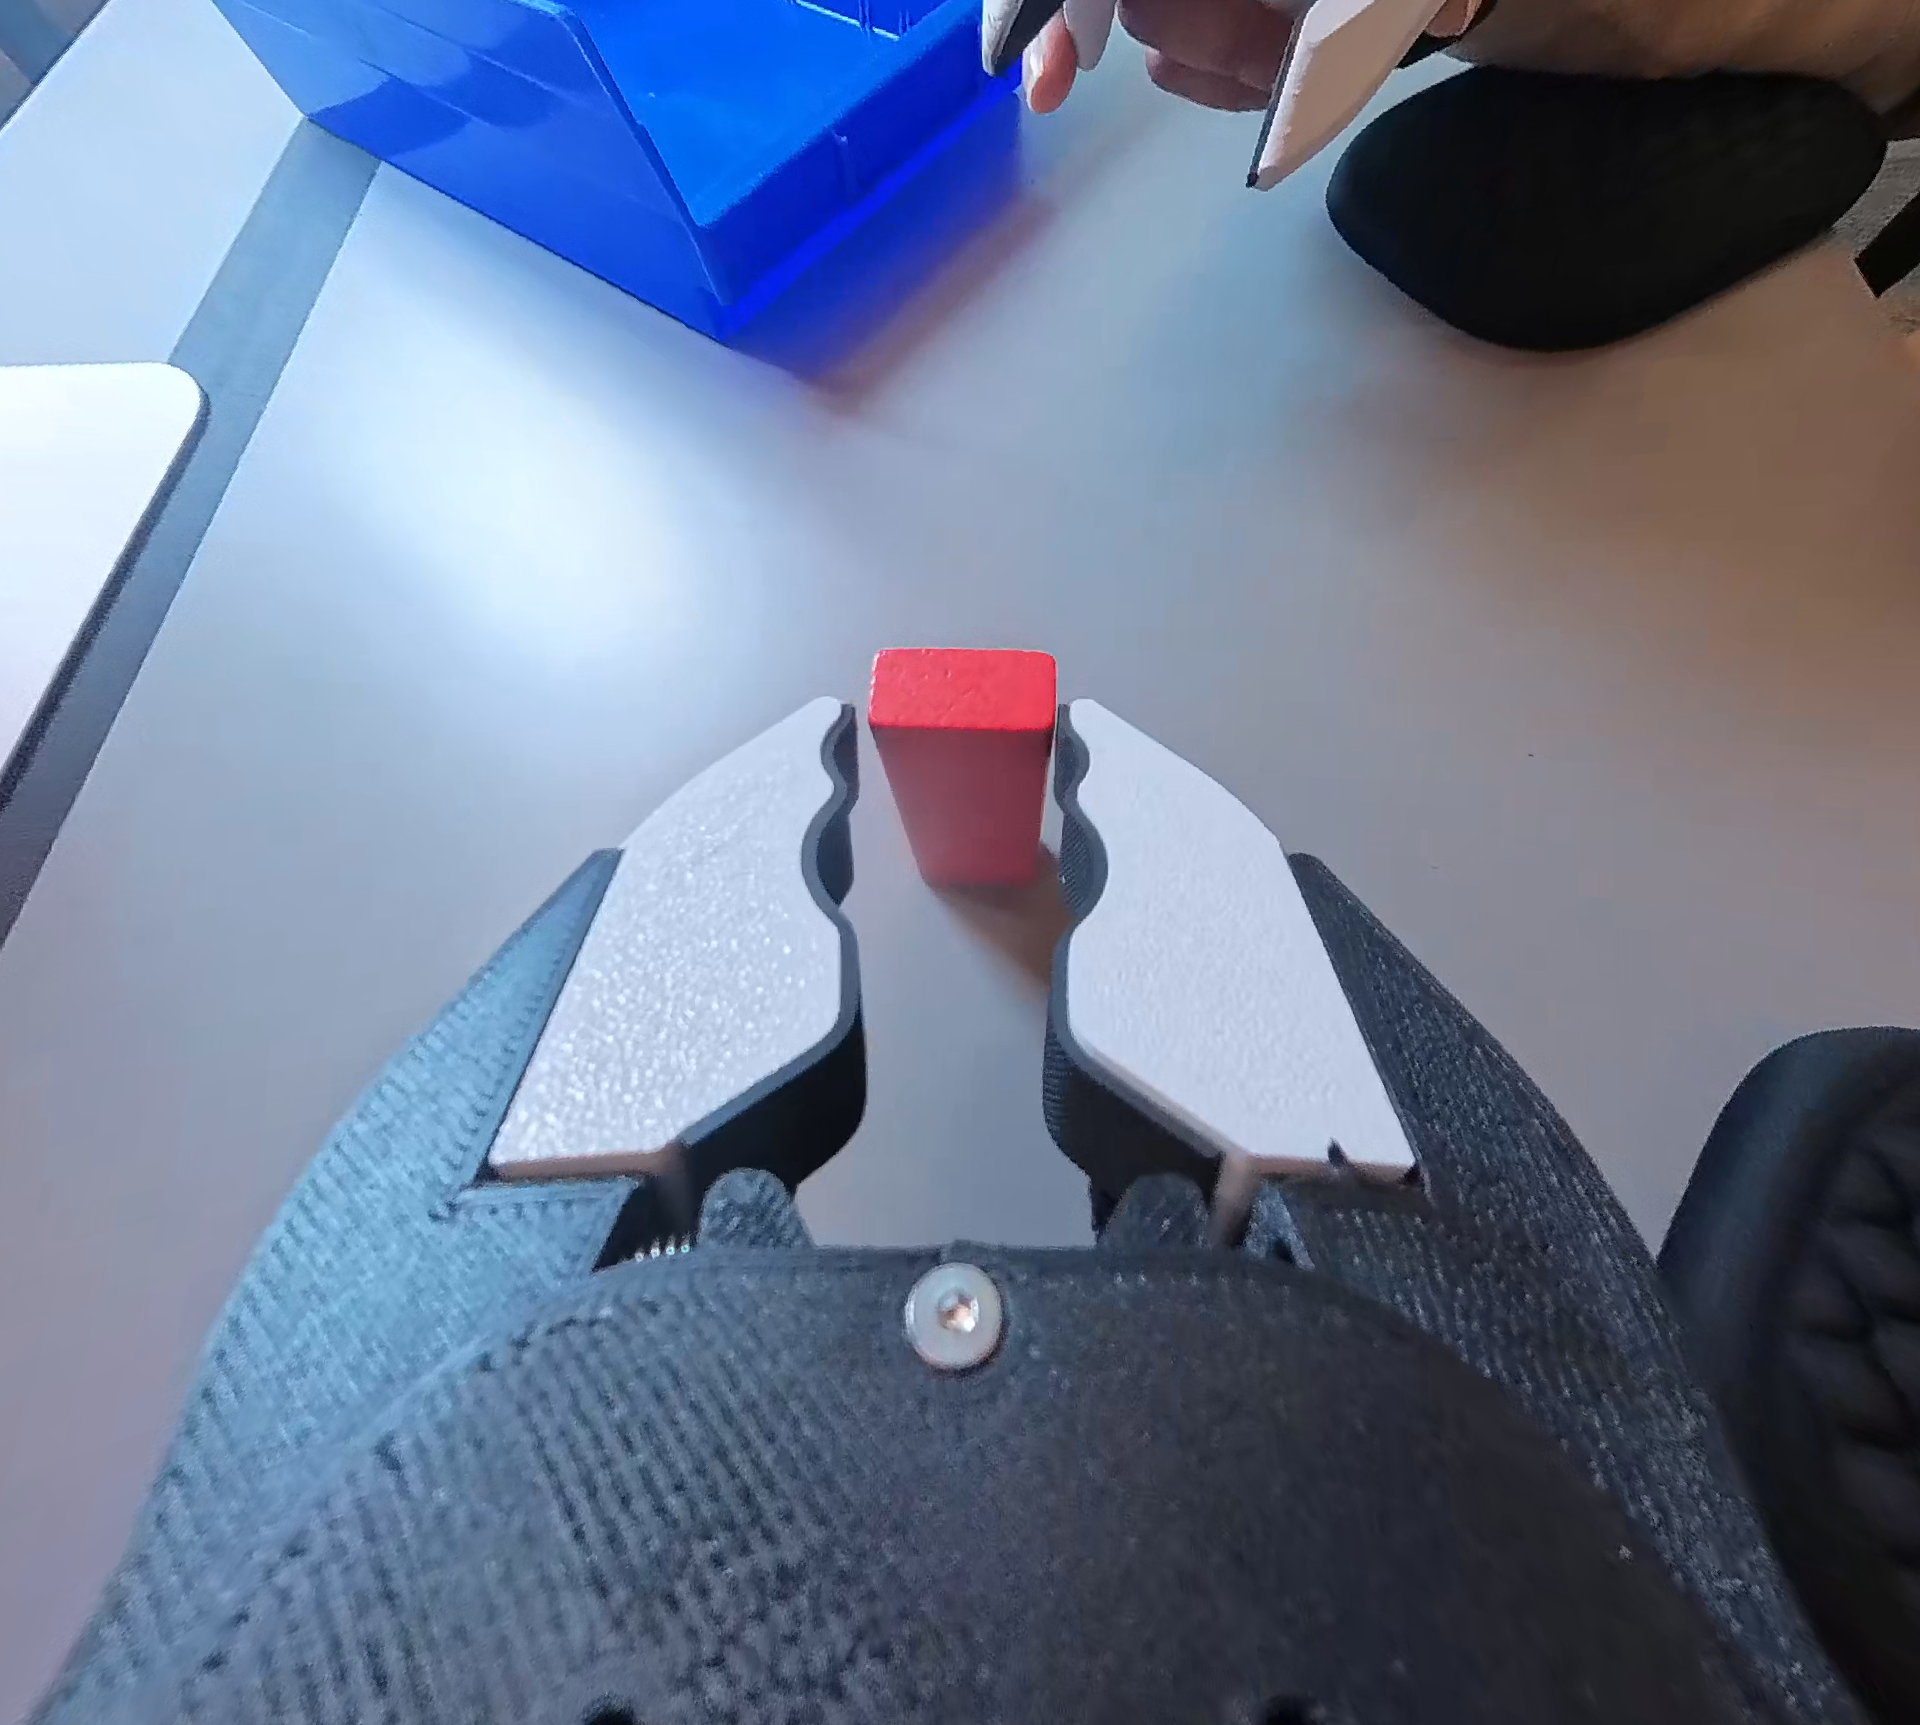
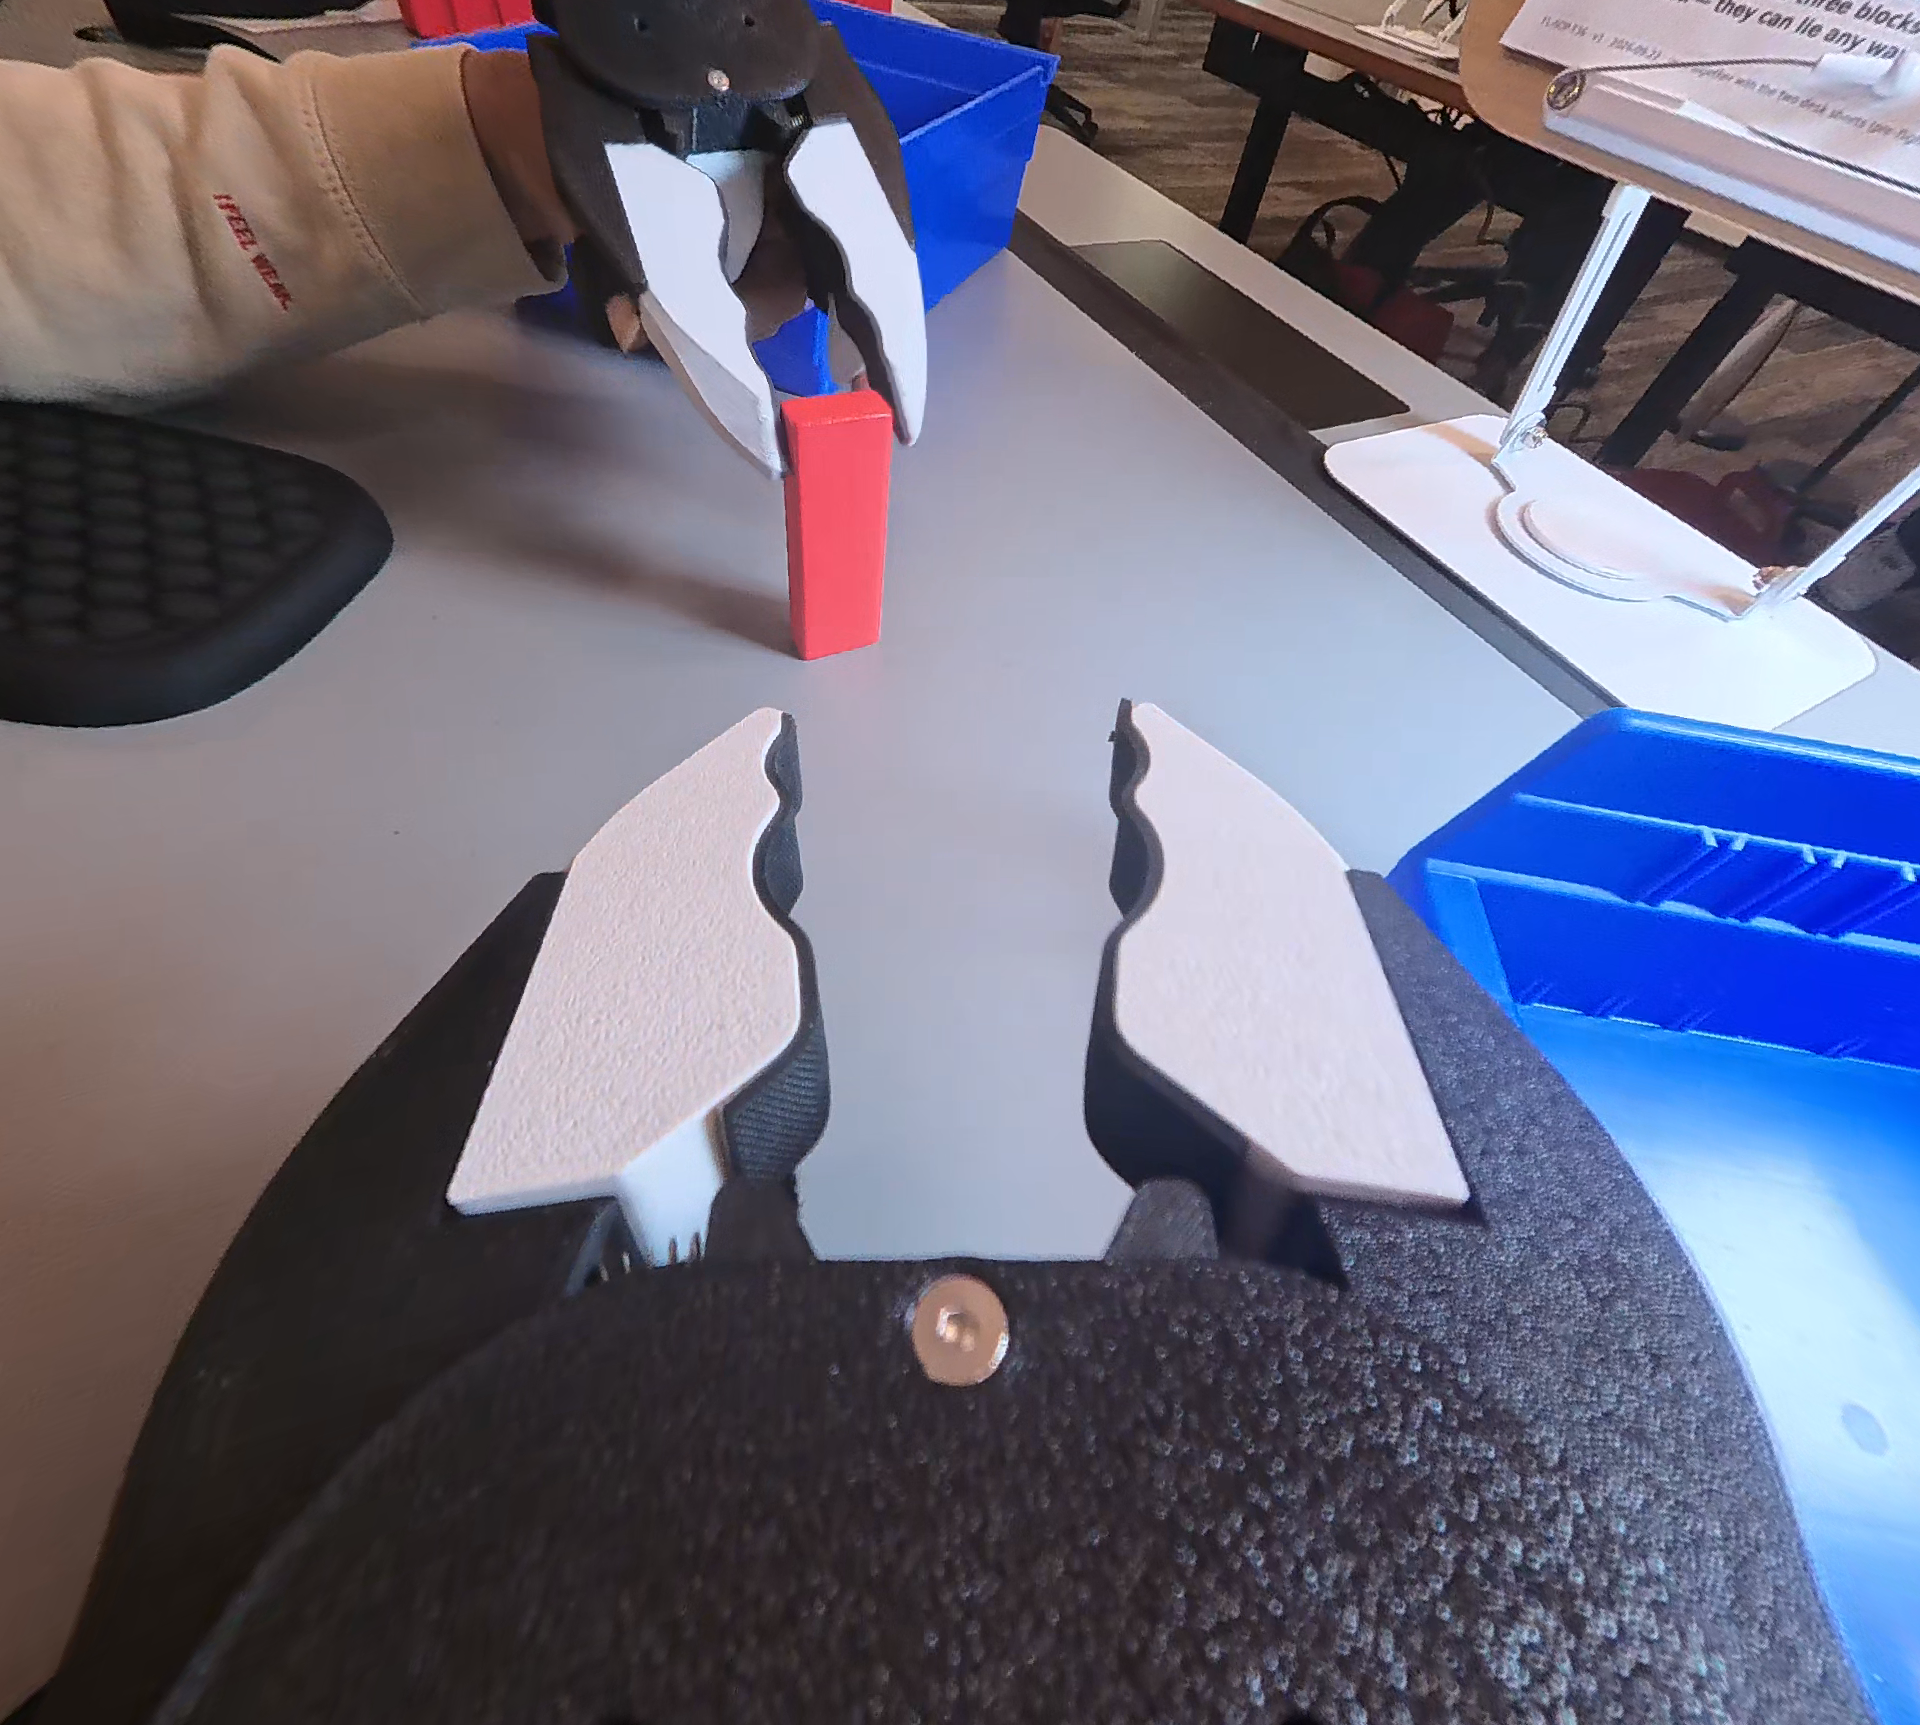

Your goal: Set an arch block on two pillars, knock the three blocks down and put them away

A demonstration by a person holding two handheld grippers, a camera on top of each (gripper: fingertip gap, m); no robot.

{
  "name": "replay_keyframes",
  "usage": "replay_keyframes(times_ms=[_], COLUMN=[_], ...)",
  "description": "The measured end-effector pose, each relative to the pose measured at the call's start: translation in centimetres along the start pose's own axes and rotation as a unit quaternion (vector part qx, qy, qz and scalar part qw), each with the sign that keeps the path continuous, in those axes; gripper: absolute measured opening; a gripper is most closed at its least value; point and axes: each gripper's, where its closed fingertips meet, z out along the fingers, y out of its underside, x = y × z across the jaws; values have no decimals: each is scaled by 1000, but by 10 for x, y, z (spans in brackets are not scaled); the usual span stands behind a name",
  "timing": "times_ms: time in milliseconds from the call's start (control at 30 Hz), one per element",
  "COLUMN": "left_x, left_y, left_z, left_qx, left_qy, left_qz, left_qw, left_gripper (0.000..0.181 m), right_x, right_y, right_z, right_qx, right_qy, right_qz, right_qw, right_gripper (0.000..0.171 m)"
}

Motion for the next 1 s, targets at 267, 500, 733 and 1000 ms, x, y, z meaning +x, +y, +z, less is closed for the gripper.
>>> replay_keyframes(times_ms=[267,500,733,1000], left_x=[-16,-74,-91,-52], left_y=[-37,8,145,193], left_z=[-63,-180,-225,-222], left_qx=[53,-70,-276,-426], left_qy=[-79,-223,-235,-130], left_qz=[1,-74,-227,-176], left_qw=[996,969,904,878], left_gripper=[52,48,50,37], right_x=[0,-3,-5,-2], right_y=[-3,-2,-3,8], right_z=[-8,-19,-25,-23], right_qx=[4,9,14,8], right_qy=[7,13,17,3], right_qz=[-4,-4,-5,27], right_qw=[1000,1000,1000,1000], right_gripper=[59,59,59,59])
